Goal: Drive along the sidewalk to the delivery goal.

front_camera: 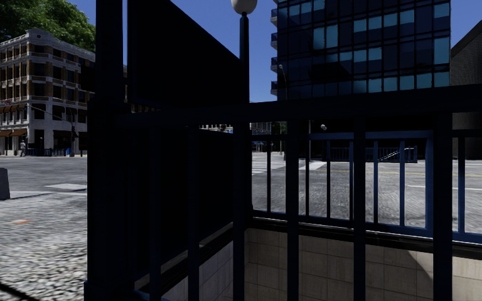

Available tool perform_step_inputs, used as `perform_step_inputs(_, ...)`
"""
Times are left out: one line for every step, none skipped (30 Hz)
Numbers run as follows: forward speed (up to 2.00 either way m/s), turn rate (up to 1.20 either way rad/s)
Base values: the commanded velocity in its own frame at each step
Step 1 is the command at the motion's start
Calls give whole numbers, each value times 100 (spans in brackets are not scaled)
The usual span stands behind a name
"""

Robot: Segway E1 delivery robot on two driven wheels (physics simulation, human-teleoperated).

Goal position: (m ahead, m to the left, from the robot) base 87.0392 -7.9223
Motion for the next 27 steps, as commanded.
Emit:
perform_step_inputs(0, 0)
perform_step_inputs(0, 0)
perform_step_inputs(0, 0)
perform_step_inputs(-8, 0)
perform_step_inputs(-30, 8)
perform_step_inputs(-50, 19)
perform_step_inputs(-57, 35)
perform_step_inputs(-57, 35)
perform_step_inputs(-60, 45)
perform_step_inputs(-61, 51)
perform_step_inputs(-69, 54)
perform_step_inputs(-72, 55)
perform_step_inputs(-72, 55)
perform_step_inputs(-72, 56)
perform_step_inputs(-73, 56)
perform_step_inputs(-73, 60)
perform_step_inputs(-73, 69)
perform_step_inputs(-73, 69)
perform_step_inputs(-73, 75)
perform_step_inputs(-73, 77)
perform_step_inputs(-73, 77)
perform_step_inputs(-73, 77)
perform_step_inputs(-73, 77)
perform_step_inputs(-73, 77)
perform_step_inputs(-73, 77)
perform_step_inputs(-73, 77)
perform_step_inputs(-74, 77)
